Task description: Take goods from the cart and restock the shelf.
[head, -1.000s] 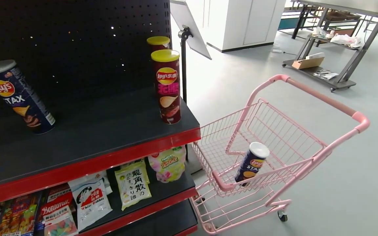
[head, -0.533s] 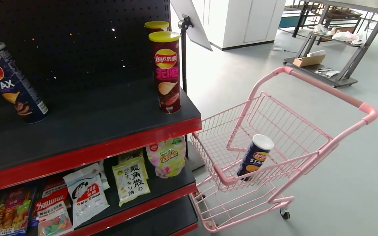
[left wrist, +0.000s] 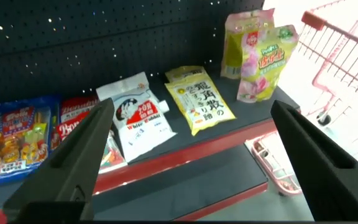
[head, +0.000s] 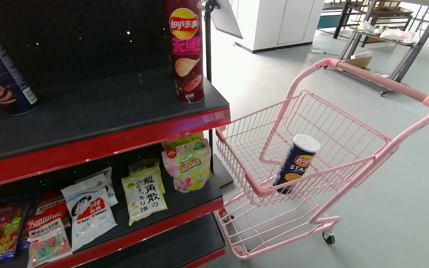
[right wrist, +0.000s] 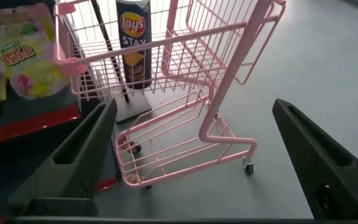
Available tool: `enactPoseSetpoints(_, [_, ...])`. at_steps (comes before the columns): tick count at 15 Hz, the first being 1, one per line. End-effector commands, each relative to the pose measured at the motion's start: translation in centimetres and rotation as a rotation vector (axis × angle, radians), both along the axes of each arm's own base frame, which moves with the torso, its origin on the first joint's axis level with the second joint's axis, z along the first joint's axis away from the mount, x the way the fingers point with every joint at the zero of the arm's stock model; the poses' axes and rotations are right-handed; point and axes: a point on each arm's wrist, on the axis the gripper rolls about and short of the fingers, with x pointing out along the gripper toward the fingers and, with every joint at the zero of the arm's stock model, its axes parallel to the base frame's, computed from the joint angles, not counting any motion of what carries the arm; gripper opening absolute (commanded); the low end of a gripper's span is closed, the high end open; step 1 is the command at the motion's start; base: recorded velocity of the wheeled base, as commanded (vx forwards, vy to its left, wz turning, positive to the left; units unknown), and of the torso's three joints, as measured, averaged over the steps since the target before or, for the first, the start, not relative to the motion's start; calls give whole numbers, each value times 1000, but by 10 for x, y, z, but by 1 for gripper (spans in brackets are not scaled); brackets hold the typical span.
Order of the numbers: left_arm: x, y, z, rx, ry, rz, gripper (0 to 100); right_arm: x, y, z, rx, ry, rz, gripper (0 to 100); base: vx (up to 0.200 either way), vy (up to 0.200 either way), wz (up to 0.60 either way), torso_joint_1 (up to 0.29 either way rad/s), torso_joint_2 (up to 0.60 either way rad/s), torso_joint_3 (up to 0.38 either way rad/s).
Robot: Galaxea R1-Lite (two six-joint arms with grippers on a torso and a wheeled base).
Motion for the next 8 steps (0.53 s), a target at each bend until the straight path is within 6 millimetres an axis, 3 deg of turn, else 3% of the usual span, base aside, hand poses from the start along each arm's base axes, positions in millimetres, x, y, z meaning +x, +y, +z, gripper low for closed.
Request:
enactPoseSetpoints(1, [0,0,0,0,1,1,100,0,0,0,0,1,0,100,0,0,0,-139,520,388])
enactPoseSetpoints(5, [0,0,0,0,1,1,100,0,0,0,-2,1,1,100,0,0,0,-109,472,358])
enactPoseSetpoints(8, [0,0,0,0,1,1,100,1,0,1,-5,8,8,100,0,0,0,-28,139,110])
